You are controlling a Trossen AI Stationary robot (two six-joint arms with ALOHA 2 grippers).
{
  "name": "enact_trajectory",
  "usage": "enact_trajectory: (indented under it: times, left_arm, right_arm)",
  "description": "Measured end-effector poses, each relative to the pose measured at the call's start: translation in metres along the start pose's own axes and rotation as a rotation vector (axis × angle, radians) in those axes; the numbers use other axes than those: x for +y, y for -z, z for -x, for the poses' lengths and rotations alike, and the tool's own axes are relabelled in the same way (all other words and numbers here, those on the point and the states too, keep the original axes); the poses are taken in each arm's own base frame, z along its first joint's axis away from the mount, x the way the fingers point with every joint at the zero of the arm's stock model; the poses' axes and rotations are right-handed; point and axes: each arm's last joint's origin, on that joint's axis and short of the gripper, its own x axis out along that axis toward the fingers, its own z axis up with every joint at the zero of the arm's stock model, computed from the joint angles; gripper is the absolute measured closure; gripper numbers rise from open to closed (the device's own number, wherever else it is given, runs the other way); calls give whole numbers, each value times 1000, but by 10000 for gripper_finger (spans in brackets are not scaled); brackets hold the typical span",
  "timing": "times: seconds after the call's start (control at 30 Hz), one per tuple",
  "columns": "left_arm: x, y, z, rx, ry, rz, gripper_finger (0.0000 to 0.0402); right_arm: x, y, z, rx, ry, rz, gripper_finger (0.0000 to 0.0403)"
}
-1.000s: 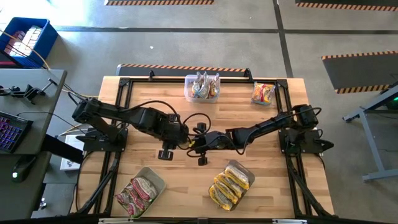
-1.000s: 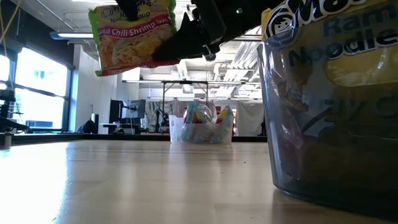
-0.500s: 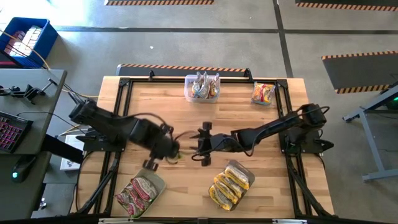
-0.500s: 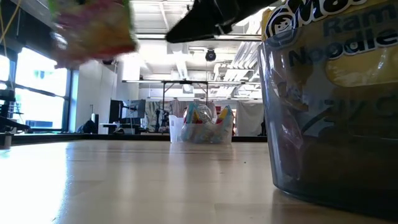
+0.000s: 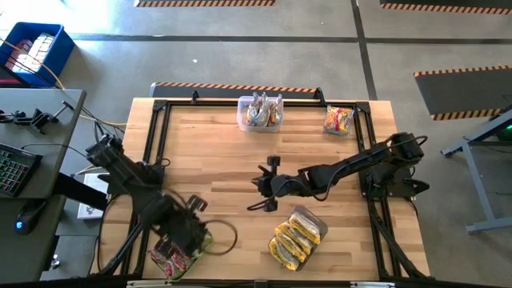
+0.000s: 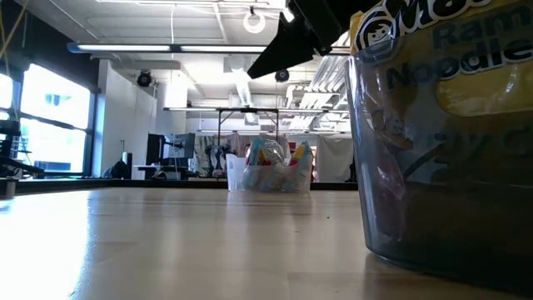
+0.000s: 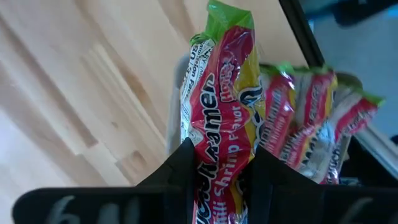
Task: Sort Maruchan noodles
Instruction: Put the green noodle pack into the gray bin, then put the light blue noodle pack into the transparent bin
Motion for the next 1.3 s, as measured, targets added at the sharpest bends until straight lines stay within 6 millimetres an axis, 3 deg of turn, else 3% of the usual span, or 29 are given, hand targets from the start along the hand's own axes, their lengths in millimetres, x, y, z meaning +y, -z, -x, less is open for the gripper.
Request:
enact_trajectory:
  times: [0.3, 0.53, 0.63, 0.83, 1.07, 1.3]
  left_arm:
    - [-28, 2, -55, 141, -58, -121, 334]
    - [-31, 4, -77, 131, -82, -158, 334]
    - [-31, 5, -84, 123, -88, -135, 306]
    - [-30, 5, -83, 110, -110, -107, 241]
    - [-29, 8, -76, 97, -116, -41, 232]
    - [-26, 16, -55, 33, -99, 75, 230]
  right_arm:
    - [1, 0, 0, 5, -4, -29, 394]
    - [7, -1, 3, -3, -24, -40, 399]
    - [8, -1, 4, -7, -28, -38, 399]
    - [9, -1, 4, -7, -30, -42, 399]
    - [9, -1, 4, -7, -30, -54, 399]
    - [9, -1, 4, -6, -30, -53, 399]
